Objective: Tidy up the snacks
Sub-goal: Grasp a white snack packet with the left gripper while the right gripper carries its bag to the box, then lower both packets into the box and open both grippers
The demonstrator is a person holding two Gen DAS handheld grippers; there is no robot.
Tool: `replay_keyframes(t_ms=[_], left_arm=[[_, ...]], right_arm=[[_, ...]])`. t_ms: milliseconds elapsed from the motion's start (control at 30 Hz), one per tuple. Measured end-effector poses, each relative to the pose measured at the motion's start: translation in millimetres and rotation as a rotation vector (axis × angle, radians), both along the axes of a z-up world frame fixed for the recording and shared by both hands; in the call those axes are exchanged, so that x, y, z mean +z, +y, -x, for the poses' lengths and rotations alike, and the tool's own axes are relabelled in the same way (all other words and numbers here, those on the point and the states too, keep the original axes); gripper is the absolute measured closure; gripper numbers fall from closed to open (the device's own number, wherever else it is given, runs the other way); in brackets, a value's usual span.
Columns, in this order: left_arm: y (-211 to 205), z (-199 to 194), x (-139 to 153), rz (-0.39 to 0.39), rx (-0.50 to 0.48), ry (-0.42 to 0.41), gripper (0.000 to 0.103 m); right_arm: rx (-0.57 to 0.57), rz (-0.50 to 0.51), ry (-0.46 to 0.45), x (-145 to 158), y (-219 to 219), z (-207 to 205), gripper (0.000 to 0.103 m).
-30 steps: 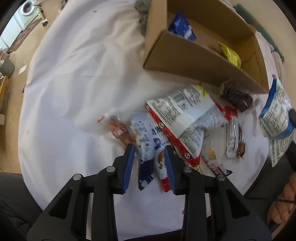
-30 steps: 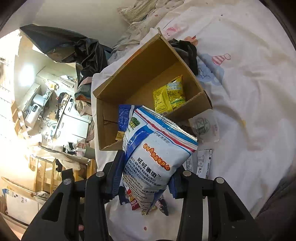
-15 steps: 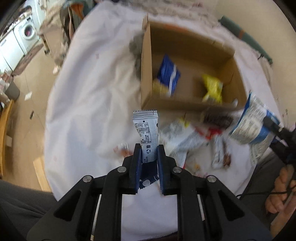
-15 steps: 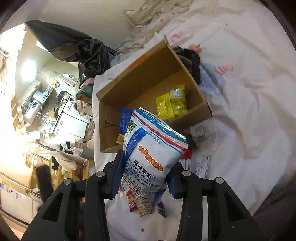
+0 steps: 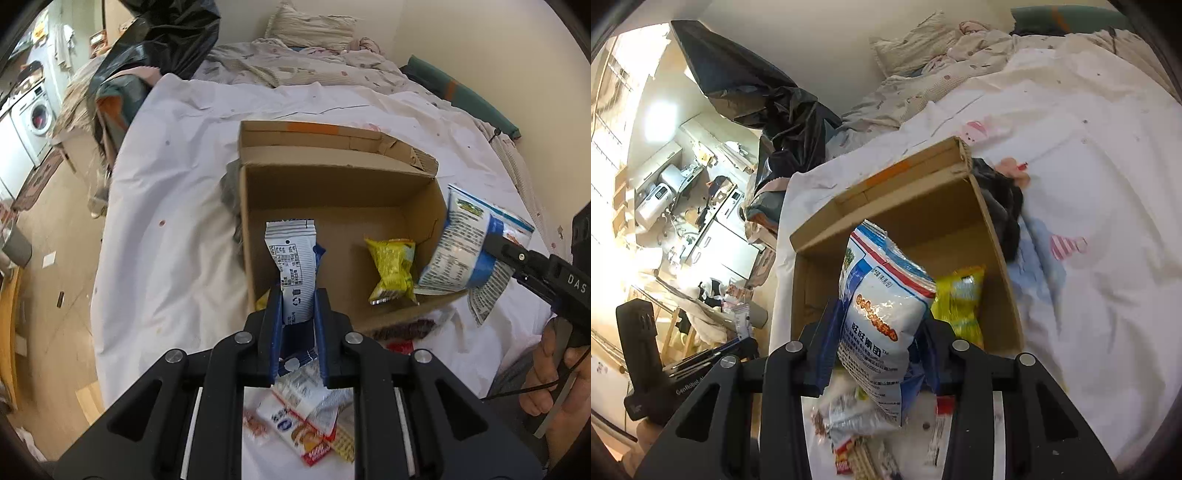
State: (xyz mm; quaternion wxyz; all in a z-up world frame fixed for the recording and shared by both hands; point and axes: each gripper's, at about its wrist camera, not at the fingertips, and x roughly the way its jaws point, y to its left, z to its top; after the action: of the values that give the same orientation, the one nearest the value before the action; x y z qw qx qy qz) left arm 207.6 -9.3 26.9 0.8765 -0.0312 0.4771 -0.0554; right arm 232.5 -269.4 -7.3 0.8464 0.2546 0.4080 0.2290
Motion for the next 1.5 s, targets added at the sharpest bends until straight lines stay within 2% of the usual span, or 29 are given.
replay_keyframes(t_ms=[133, 267, 400, 633, 733, 833, 1067, 1300, 1433, 1467, 1500], left_arm=[[-9, -19, -8, -0.021, -0.018, 0.006, 0.09], [-16, -36, -20, -0.022, -0.023, 0.017, 0.09], [-20, -49, -34, -0.02, -0.028, 0.012, 0.09], [-27, -60, -61, -0.047, -0.044, 0.022, 0.089], [-29, -62, -67, -0.022, -0.055, 0.027, 0.089], [-33, -64, -71, -0.047, -0.067, 0.008, 0.089], [-34, -67, -81, -0.05, -0.06, 0.038, 0.089], [-31, -69, -86, -0.027, -0.047, 0.057, 0.089], [-24, -69, -84, -0.004, -0.028, 0.061, 0.089], [-22, -69, -84, 0.002, -0.021, 0.061, 0.089], [-20, -69, -83, 0.006, -0.017, 0.061, 0.089]], right_arm=[[0.013, 0.0, 0.007, -8, 9, -13, 0.063], [0.065, -0.046, 0.042, -26, 18, -28, 0.063], [0.085, 0.007, 0.081, -42, 27, -41, 0.063], [0.105, 0.021, 0.108, -57, 40, -59, 0.063], [0.119, 0.028, 0.123, -64, 48, -64, 0.063], [0.122, 0.05, 0.127, -69, 54, -68, 0.063], [0.161, 0.12, 0.169, -82, 66, -70, 0.063], [0.119, 0.071, 0.206, -87, 50, -71, 0.063], [0.033, 0.207, 0.167, -80, 42, -68, 0.064], [0.021, 0.226, 0.166, -79, 40, -68, 0.065], [0.019, 0.201, 0.178, -80, 36, -68, 0.065]])
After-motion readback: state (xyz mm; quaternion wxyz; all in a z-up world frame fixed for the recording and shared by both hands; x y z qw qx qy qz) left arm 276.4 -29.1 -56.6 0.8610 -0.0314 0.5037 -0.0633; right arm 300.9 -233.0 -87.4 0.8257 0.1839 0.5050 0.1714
